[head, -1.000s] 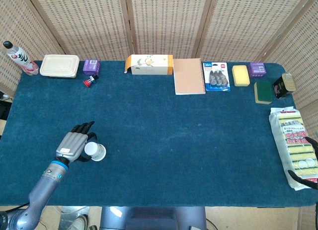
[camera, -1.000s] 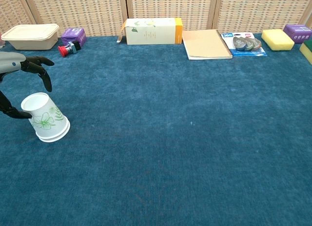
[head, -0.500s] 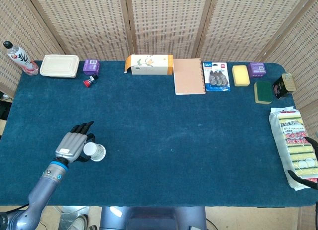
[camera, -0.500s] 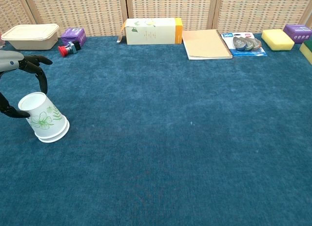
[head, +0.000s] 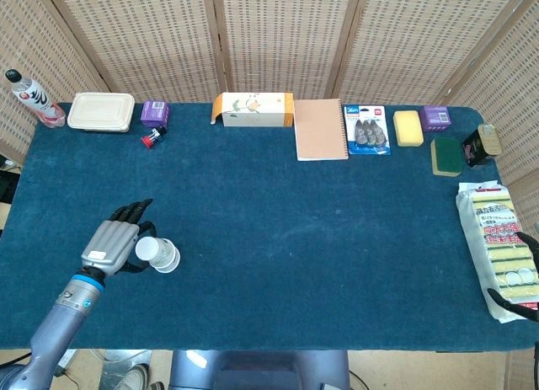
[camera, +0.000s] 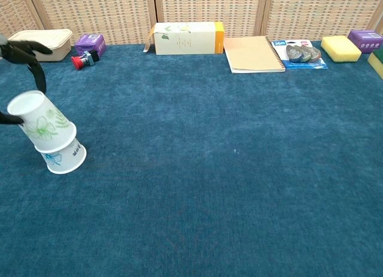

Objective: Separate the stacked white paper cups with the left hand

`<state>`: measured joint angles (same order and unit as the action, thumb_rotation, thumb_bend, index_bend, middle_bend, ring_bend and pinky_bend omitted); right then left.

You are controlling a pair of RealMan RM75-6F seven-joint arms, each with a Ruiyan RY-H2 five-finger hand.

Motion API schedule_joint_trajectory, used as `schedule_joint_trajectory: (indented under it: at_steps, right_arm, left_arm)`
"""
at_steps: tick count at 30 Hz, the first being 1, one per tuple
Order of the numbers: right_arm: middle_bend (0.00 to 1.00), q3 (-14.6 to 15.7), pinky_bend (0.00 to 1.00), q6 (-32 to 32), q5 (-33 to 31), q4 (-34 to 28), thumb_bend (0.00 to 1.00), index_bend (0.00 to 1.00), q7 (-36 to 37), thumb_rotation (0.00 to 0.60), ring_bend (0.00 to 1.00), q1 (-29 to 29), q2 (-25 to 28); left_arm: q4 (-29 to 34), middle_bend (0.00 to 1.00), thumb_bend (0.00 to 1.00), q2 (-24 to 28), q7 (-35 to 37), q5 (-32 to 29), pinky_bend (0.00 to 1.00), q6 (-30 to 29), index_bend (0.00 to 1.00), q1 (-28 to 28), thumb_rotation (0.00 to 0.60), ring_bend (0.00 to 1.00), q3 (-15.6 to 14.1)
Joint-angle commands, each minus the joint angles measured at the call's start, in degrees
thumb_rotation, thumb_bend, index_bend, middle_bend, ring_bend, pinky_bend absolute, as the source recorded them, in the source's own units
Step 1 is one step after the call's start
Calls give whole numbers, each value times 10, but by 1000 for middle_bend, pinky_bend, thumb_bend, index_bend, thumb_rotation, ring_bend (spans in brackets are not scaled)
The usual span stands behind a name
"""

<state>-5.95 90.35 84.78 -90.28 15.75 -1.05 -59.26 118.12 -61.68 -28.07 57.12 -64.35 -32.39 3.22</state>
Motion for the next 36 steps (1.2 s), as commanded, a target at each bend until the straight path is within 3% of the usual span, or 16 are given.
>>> schedule_joint_trajectory:
  at_steps: [1, 7, 15, 25, 36]
  right_arm:
    - [19, 0, 0, 0, 1, -1, 108, 129, -3, 600, 0, 0, -1]
    - [19, 1, 0, -1, 2, -2, 109, 130, -8, 600, 0, 1, -2]
    - [19, 2, 0, -4, 3, -4, 109, 130, -14, 600, 0, 2, -4]
    - [19, 3, 0, -7, 3, -3, 110, 130, -15, 600, 0, 4, -4]
    - [19, 3, 0, -6, 2, -1, 109, 129, -7, 600, 0, 3, -3]
  left_arm:
    - [35, 0, 190, 40, 20, 33, 79, -20, 407, 16, 600, 0, 0]
    - [57, 0, 191, 84, 54, 98, 80, -52, 406, 49, 600, 0, -12]
    - [16, 0, 191, 102, 117, 122, 79, -49, 407, 72, 600, 0, -17]
    - [-101, 0, 190, 40, 162, 75, 80, 15, 407, 68, 600, 0, -19]
    - [-154, 0, 190, -35, 120, 38, 79, 45, 407, 47, 600, 0, -12]
